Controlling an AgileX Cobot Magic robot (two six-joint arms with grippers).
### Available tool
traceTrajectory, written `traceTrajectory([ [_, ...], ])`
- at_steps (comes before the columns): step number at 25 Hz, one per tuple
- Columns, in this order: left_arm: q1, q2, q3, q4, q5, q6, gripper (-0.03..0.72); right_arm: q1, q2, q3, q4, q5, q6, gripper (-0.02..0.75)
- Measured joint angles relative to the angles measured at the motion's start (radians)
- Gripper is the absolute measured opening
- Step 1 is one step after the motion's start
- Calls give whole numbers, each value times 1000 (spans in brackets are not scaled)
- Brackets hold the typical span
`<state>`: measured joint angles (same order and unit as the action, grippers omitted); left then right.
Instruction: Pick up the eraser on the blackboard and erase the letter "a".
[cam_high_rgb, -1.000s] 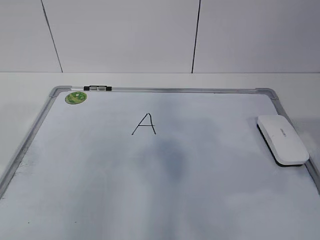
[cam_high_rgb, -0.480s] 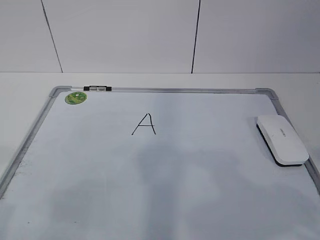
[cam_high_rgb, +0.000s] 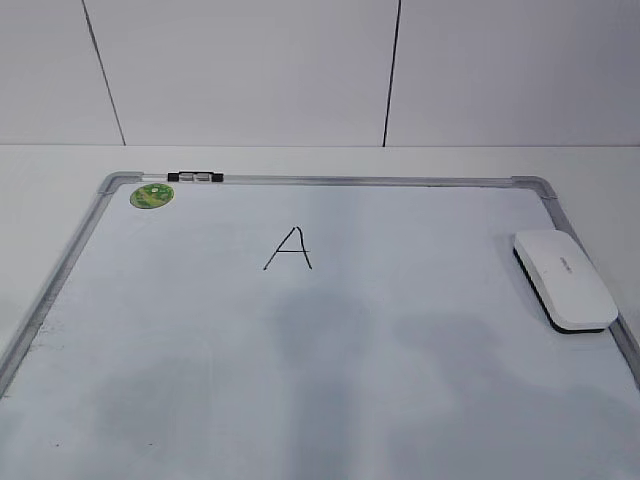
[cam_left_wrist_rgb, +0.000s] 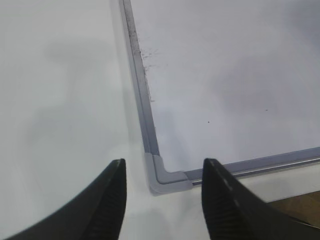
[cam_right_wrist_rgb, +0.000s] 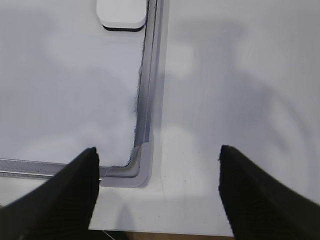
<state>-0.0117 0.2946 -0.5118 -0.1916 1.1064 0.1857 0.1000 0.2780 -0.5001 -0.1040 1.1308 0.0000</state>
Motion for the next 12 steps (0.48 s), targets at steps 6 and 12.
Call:
traceTrajectory([
  [6,0,0,0,9,0,0,365,0,0,2,0,0,0,593],
  [12,0,0,0,9,0,0,361,0,0,2,0,2,0,593],
])
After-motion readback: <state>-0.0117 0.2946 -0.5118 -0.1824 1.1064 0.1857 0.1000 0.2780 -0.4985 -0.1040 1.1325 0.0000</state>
